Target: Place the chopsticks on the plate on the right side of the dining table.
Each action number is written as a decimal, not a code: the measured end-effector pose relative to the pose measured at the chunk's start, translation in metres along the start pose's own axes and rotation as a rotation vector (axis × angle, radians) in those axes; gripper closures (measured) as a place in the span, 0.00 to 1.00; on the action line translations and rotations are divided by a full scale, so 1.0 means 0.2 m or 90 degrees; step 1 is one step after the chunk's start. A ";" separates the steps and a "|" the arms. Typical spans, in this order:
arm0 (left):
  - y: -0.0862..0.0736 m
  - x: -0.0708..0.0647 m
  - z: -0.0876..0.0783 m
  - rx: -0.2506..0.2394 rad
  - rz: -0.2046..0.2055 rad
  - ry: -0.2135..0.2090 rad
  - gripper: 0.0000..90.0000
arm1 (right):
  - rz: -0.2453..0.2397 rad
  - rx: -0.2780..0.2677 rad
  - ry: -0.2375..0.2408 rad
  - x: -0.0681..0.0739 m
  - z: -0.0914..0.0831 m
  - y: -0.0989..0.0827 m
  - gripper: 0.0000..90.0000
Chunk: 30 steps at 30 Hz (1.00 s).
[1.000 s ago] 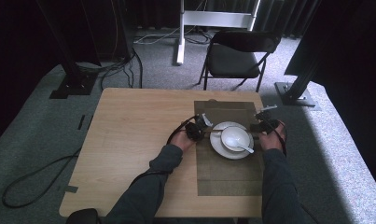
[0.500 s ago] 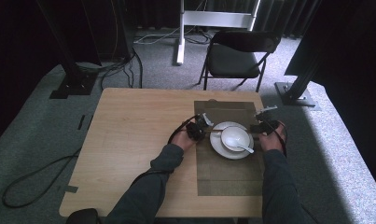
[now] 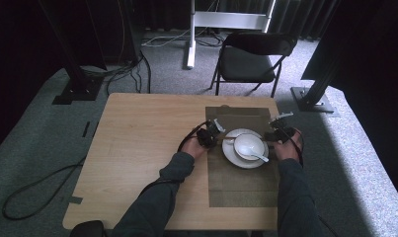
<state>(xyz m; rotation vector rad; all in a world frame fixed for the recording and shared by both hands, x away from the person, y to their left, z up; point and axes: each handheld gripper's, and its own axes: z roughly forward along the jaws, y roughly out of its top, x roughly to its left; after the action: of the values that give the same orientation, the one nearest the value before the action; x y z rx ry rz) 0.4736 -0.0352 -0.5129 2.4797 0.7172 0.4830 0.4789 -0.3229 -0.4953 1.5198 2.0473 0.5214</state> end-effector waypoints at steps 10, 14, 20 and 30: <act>0.00 0.00 0.01 0.001 -0.002 -0.001 0.90 | 0.001 0.000 -0.001 0.00 -0.01 -0.01 0.40; -0.01 0.00 0.01 0.002 -0.004 -0.003 0.89 | 0.007 -0.004 0.001 -0.01 -0.01 -0.01 0.40; -0.03 -0.01 0.00 -0.001 -0.003 -0.002 0.89 | 0.014 -0.008 0.001 -0.02 -0.01 -0.02 0.40; -0.06 -0.02 -0.04 -0.026 -0.006 0.023 0.92 | 0.012 -0.012 -0.005 -0.03 -0.03 -0.02 0.40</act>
<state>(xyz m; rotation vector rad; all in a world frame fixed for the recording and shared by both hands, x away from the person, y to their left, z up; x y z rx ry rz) 0.4621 -0.0261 -0.5132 2.4347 0.7261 0.5358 0.4735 -0.3294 -0.4931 1.5301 2.0180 0.5397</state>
